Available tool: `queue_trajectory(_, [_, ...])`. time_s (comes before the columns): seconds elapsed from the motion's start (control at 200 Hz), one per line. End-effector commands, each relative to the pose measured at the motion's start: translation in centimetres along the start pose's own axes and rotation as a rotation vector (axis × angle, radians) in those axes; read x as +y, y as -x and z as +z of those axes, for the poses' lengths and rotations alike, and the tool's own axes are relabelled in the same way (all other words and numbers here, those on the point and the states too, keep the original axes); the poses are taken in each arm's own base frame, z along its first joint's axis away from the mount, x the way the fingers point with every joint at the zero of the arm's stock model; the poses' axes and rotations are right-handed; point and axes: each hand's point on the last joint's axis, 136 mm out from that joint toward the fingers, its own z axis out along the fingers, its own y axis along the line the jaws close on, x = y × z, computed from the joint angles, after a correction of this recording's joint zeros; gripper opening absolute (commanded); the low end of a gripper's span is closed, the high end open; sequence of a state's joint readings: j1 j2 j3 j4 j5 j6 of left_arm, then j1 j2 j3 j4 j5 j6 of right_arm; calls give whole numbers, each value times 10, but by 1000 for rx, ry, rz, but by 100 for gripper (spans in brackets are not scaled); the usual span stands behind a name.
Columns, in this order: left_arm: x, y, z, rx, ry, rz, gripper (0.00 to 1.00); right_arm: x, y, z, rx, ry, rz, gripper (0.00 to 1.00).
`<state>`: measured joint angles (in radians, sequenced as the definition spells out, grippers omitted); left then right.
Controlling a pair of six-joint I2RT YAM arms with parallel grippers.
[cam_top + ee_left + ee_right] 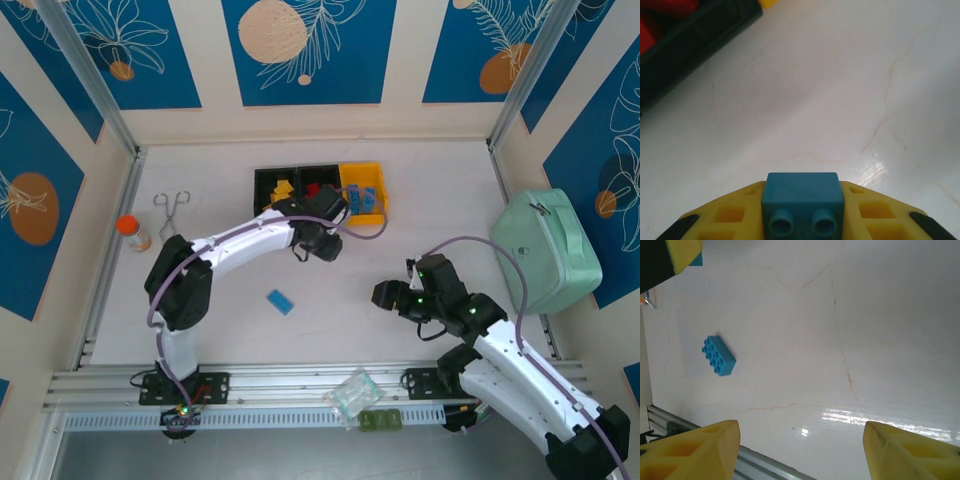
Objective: Sort the legos into containers by color
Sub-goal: Place the lego in the container.
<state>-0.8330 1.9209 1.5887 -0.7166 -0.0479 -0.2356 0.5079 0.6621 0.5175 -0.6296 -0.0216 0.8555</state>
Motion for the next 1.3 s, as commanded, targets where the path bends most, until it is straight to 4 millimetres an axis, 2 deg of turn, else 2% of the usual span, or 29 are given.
queue_trajectory(0.0, [-10,14,2,15,-23,-20,31,2,9,-12,-29,-9,-17,66])
queue_trajectory(0.275, [-10,76,12,-51,-9,-11,32,0,14,-11,-31,21,37,66])
queue_trajectory(0.43, [4,108,21,-97,43,-5,32,-2,12,-8,-24,26,51,66])
queue_trajectory(0.69, [32,148,36,-213,102,-6,34,-6,10,-4,-15,26,69,66])
queue_trajectory(0.945, [45,173,50,-278,111,-3,36,-11,7,-2,-9,12,83,66])
queue_trajectory(1.15, [49,181,64,-304,114,14,38,-15,4,0,-2,3,97,66])
queue_trajectory(1.296, [51,189,66,-330,120,33,39,-15,4,0,-1,2,105,66])
